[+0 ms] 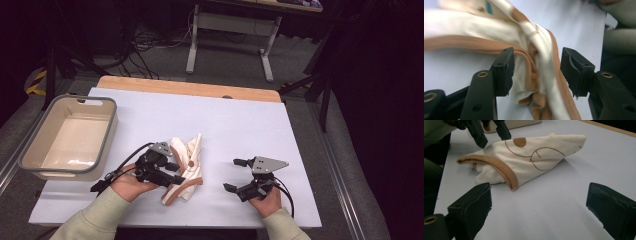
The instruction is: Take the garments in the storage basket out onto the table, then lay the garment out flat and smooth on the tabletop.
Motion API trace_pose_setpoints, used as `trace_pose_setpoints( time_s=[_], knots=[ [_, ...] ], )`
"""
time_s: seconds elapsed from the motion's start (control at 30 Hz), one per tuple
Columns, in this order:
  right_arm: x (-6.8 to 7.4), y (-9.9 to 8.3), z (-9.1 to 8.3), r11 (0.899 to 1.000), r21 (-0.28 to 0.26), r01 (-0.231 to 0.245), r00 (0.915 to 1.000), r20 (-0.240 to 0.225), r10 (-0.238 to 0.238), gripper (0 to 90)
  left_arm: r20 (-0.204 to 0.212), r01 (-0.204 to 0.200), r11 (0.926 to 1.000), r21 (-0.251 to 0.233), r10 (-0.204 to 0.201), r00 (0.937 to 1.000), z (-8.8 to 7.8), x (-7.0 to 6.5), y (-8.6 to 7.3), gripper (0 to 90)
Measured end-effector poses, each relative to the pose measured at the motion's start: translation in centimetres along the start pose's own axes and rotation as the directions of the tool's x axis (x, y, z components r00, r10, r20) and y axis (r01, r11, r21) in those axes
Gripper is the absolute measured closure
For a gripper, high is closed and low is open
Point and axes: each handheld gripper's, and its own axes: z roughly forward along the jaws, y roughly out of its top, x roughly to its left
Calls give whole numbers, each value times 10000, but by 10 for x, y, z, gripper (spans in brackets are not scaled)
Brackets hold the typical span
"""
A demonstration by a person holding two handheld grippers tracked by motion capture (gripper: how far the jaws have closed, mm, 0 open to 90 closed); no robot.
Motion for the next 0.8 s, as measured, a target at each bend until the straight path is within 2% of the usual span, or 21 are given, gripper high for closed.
trace_pose_setpoints(
  time_s=[0.1, 0.23, 0.33, 0.53, 0.67, 0.73, 0.8],
  knots=[
    [3, 5, 6, 9999, 122, -86, 9998, -167, 88, 95, -283, 241, 9991, -352, -251, 9993, -9, 5, -1, 466],
    [9, 11, 14, 9990, 452, 32, 9996, -281, -20, 209, -741, 525, 9981, -313, -547, 9958, -12, 10, -4, 488],
    [15, 15, 23, 9967, 799, 164, 9987, -498, -125, 284, -502, 441, 9990, -87, -445, 9977, -11, 8, -8, 529],
    [27, 24, 42, 9880, 1372, 714, 9936, -968, -583, 391, -437, 15, 9994, 357, 1, 9990, -9, -2, -13, 575],
    [32, 27, 51, 9804, 1669, 1049, 9914, -946, -900, 441, -402, -45, 9990, 434, 62, 9992, -10, -5, -17, 579],
    [32, 28, 58, 9724, 1961, 1263, 9902, -842, -1117, 458, -442, -14, 9991, 435, 33, 9990, -12, -5, -20, 573],
    [33, 29, 60, 9713, 2018, 1260, 9902, -859, -1105, 457, -465, 21, 9992, 387, -3, 9989, -14, -4, -24, 573]
  ],
)
